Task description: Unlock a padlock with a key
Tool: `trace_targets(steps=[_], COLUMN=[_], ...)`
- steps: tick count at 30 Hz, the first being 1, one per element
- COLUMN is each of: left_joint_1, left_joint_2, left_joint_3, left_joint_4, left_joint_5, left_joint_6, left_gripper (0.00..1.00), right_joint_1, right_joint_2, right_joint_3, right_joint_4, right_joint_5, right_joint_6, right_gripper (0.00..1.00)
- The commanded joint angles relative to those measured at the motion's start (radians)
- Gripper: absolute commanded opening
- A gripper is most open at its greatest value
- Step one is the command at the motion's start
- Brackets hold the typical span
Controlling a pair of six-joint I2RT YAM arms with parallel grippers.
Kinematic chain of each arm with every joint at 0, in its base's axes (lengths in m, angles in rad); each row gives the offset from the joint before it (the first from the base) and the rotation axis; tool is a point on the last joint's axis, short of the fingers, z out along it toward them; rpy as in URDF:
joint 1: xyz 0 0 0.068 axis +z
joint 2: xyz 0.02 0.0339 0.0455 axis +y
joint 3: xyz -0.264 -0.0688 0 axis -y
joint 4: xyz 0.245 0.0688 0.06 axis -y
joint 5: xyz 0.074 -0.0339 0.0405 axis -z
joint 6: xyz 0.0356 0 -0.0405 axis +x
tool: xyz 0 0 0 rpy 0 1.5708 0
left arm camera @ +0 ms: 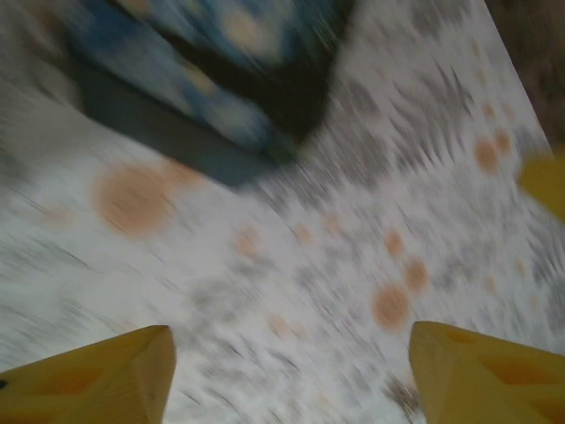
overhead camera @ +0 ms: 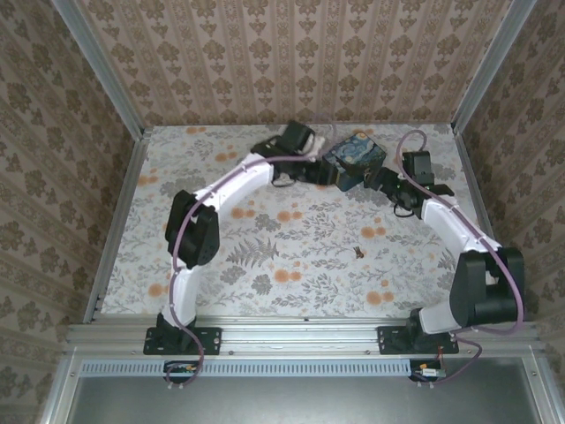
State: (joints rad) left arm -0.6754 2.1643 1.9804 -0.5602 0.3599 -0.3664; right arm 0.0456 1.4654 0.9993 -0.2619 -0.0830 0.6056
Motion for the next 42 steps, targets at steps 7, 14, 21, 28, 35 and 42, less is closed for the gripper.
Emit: trace_targets(steps=[7, 14, 21, 28, 35, 42], left_joint_1=[0.141, 0.131, 0.118, 0.126, 0.131, 0.132], left_joint_2=[0.480, 0.541, 0.349, 0.381, 0.470, 0.441], left_joint_3=[0.599, 0.605, 0.297, 0.387, 0.525, 0.507], left_joint_4=[0.008, 0.122, 0.178, 0.150, 0.123, 0.084], left_joint_5=[0.043, 0.138, 0.088, 0.082, 0.096, 0.076], left_joint_6=[-0.030, -0.116, -0.043, -0.008, 0.012, 0.059], left_gripper=[0.76, 0.77, 0.77, 0.77, 0.77, 0.77], right_joint_1=[0.094, 0.079, 0.076, 0.038, 0.028, 0.071], right_joint_2=[0.251, 0.438, 0.589, 0.634, 0.703, 0.706], right_joint_3=[0.165, 0.325, 0.496, 0.534, 0.612, 0.597], right_joint_4=[0.152, 0.141, 0.075, 0.090, 0.094, 0.144], right_joint_5=[0.063, 0.137, 0.196, 0.180, 0.056, -0.113], right_joint_6=[0.124, 0.134, 0.109, 0.067, -0.030, -0.151], right_gripper=[0.99, 0.99, 0.98, 0.99, 0.93, 0.81])
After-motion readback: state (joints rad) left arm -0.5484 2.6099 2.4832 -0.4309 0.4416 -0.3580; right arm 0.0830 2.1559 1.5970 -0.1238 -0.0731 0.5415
